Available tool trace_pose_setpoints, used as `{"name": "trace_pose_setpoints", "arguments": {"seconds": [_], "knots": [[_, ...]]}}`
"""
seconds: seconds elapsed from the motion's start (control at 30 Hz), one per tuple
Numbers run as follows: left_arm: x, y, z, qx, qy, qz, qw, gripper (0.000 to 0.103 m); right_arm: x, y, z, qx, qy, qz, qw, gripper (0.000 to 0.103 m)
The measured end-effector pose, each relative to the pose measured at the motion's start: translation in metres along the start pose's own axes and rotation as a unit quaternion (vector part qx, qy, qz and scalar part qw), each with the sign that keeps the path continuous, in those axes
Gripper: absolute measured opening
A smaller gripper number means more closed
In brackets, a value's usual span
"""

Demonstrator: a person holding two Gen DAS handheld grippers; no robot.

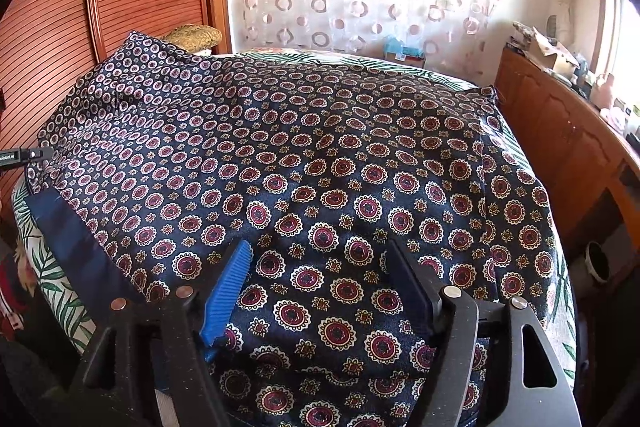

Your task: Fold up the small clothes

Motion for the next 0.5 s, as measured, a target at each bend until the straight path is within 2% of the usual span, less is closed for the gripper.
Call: {"name": "trace_pose_setpoints", "arguments": {"seconds": [0.07, 0.23, 0.5], "knots": [[0.013, -0.004, -0.003, 0.010, 0.003, 0.017, 0.9998, 0.007, 0.000, 0.000, 0.000, 0.000, 0.000, 0.000, 1.000, 0.073], [0.059, -0.026, -0.026, 0.053, 0.037, 0.055, 0.9964, 0.006, -0.001, 0.000, -0.002, 0.001, -0.001, -0.001, 1.000, 0.073], [0.150, -0.076, -0.053, 0.106, 0.101, 0.126, 0.9812, 0.006, 0.009, -0.003, -0.010, -0.002, -0.006, 0.020, 1.000, 0.073]]}}
Point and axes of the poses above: each gripper's, at about its wrist camera, not at the fingertips, and z roughly the way its jaws point, x to its right, y to its underside, the point moved 7 cm from there along z, roughly the way its jaws point, and after that the axes turned 3 degrees about -y, right-handed, at the moved point
